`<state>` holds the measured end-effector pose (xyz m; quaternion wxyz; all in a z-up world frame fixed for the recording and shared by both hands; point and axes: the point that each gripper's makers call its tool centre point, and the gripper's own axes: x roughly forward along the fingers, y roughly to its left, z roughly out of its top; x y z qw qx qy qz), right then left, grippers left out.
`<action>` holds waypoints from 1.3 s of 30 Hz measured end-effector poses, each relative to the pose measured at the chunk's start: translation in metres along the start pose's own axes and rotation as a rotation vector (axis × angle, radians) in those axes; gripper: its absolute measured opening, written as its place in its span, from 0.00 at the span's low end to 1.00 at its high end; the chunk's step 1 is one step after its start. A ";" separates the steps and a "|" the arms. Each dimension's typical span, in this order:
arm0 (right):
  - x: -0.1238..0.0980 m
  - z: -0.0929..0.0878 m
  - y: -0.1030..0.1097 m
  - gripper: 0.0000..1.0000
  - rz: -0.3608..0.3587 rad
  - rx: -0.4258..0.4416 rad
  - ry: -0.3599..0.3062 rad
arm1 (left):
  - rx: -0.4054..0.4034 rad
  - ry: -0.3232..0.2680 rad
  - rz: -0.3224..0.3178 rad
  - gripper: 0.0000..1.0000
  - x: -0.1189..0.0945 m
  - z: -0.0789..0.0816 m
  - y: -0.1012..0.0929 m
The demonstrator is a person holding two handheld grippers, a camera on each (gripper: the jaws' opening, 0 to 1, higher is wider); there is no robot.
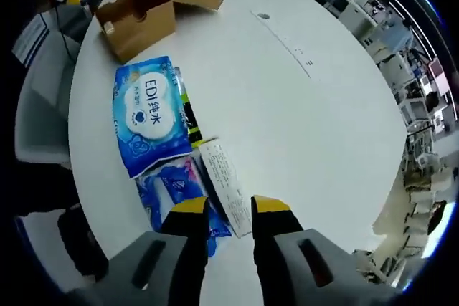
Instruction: Operate the shoe box by opening the lid, removing the specified soft item, and placing it in the target area until the item is outside and the box remains undamaged.
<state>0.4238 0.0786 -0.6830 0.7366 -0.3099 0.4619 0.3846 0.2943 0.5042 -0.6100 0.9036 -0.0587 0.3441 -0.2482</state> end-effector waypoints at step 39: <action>0.009 0.210 0.116 0.24 0.126 0.116 -0.381 | -0.083 -0.083 0.050 0.49 -0.070 -0.017 0.071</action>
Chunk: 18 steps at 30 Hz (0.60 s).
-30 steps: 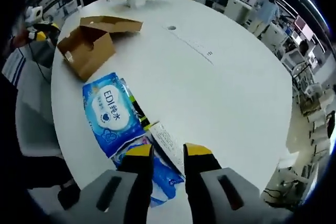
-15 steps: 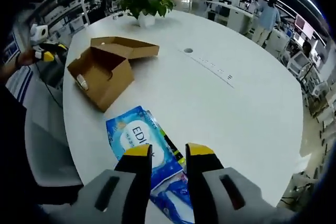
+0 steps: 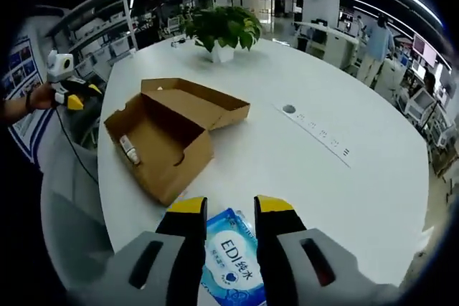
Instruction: Operate the shoe box by opening the lid, removing the specified soft item, and placing it in the target area until the item is outside and the box remains undamaged.
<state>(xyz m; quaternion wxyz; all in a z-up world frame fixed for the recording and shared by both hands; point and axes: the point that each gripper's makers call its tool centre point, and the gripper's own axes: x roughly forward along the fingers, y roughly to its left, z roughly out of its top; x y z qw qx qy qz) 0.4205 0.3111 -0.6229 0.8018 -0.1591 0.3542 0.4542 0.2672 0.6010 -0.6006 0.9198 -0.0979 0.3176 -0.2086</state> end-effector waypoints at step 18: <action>0.067 0.060 0.075 0.24 0.129 -0.080 -0.033 | -0.052 -0.034 0.071 0.49 -0.038 -0.010 0.041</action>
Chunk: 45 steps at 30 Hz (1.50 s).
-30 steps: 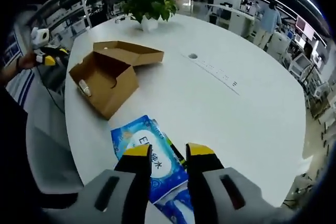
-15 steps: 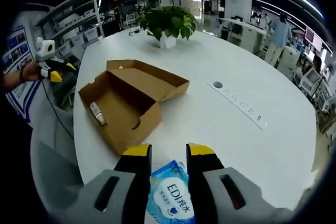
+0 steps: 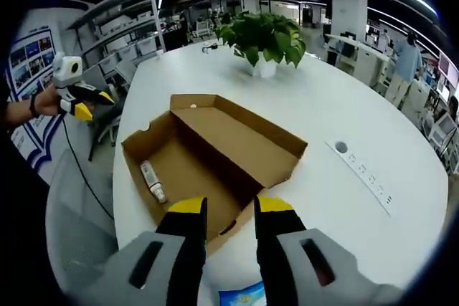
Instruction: Operate the shoe box by opening the lid, removing the specified soft item, and placing it in the target area until the item is outside and the box remains undamaged.
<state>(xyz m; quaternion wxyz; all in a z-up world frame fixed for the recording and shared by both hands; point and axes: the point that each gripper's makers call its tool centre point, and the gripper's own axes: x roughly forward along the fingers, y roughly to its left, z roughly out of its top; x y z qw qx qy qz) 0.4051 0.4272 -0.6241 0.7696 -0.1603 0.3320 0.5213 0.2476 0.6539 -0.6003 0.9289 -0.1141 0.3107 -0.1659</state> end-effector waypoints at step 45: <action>-0.047 -0.031 0.057 0.30 -0.016 0.203 -0.203 | 0.139 0.169 -0.112 0.49 0.087 -0.009 -0.022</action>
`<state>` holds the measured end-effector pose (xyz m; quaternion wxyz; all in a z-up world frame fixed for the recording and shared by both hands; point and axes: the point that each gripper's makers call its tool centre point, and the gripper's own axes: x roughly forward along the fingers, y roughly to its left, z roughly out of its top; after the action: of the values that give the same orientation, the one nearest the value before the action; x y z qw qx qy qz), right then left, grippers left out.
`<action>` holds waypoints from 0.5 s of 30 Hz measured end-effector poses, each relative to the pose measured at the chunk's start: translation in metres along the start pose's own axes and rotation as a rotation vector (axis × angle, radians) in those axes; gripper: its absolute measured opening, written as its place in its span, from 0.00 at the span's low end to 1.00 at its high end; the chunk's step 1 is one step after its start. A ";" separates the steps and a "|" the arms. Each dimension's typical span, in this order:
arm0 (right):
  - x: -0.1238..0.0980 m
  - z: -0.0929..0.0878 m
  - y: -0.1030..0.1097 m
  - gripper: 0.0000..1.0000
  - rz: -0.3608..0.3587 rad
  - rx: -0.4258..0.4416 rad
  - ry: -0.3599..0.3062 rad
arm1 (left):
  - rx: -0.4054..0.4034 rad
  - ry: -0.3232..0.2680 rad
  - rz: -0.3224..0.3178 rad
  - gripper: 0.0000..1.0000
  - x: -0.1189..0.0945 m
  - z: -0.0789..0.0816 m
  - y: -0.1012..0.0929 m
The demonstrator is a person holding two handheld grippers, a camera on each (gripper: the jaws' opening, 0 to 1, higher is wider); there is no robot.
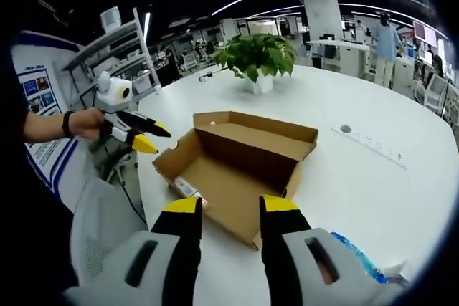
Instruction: Operate the shoe box by opening the lid, removing the specified soft item, and placing it in the target area until the item is outside and the box remains undamaged.
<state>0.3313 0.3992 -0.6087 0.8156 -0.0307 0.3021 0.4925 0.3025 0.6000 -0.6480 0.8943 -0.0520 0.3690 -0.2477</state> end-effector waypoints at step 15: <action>-0.034 -0.013 0.009 0.30 -0.043 0.070 -0.063 | 0.207 0.178 -0.045 0.49 0.037 -0.015 0.014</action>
<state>0.3069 0.3726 -0.5998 0.8357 0.0069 0.2927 0.4646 0.3204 0.5957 -0.6856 0.8528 0.0544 0.4181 -0.3081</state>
